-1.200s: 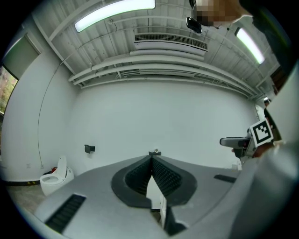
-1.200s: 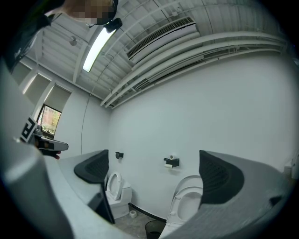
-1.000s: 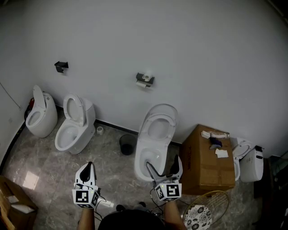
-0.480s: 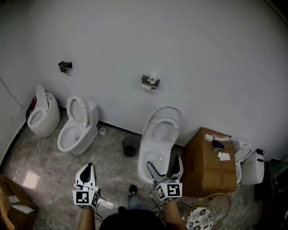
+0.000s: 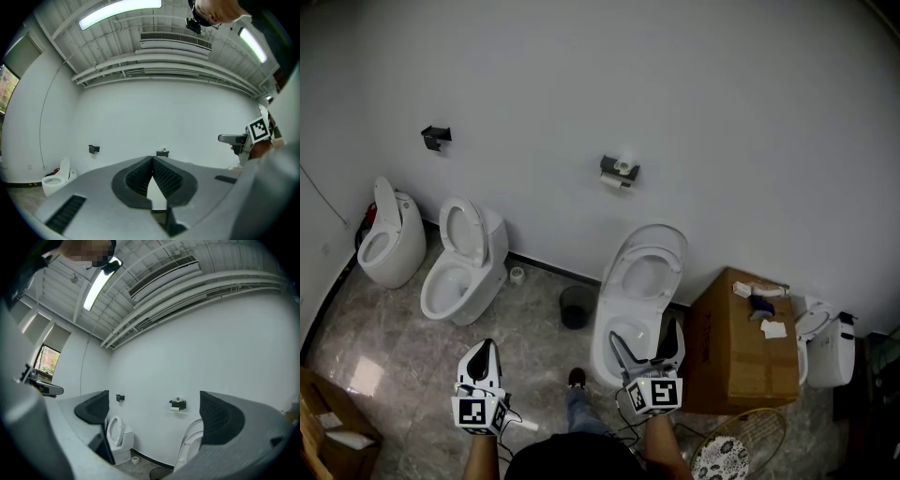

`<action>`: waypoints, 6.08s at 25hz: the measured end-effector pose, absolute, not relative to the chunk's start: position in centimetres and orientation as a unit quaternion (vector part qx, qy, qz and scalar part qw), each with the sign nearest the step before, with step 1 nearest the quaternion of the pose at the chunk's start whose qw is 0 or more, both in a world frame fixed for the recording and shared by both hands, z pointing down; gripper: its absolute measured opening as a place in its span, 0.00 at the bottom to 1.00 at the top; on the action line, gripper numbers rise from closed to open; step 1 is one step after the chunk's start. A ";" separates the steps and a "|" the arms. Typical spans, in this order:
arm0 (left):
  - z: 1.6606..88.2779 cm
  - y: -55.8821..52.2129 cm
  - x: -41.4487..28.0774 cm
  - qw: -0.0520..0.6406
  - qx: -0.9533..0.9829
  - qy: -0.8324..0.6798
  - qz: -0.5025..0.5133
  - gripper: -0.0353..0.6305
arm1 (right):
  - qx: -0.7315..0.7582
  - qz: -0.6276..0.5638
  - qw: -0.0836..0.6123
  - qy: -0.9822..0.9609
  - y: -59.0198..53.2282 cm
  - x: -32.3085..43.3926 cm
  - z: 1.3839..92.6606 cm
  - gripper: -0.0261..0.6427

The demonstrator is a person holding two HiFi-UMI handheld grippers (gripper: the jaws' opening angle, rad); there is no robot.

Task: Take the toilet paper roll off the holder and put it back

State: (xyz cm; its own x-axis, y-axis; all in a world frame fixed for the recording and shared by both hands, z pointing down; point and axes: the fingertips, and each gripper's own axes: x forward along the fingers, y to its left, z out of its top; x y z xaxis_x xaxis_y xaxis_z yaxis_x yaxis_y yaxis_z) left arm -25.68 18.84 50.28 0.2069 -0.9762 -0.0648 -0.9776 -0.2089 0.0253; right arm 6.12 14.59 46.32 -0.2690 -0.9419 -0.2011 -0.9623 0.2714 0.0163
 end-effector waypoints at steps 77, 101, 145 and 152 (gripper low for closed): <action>49.8 -36.0 -14.3 -0.005 -0.874 0.485 0.015 0.06 | -0.715 0.033 0.060 0.696 -32.4 13.6 47.8 0.91; 51.5 -37.8 -13.5 -0.012 -0.878 0.479 0.000 0.06 | -0.709 0.025 0.016 0.704 -44.1 15.9 52.6 0.90; 53.8 -40.6 -15.8 -0.014 -0.860 0.510 -0.022 0.06 | -0.688 -0.010 -0.052 0.723 -59.0 14.0 57.0 0.79; 53.5 -40.7 -15.6 -0.021 -0.859 0.511 -0.027 0.06 | -0.686 -0.012 -0.070 0.724 -59.9 13.8 57.8 0.67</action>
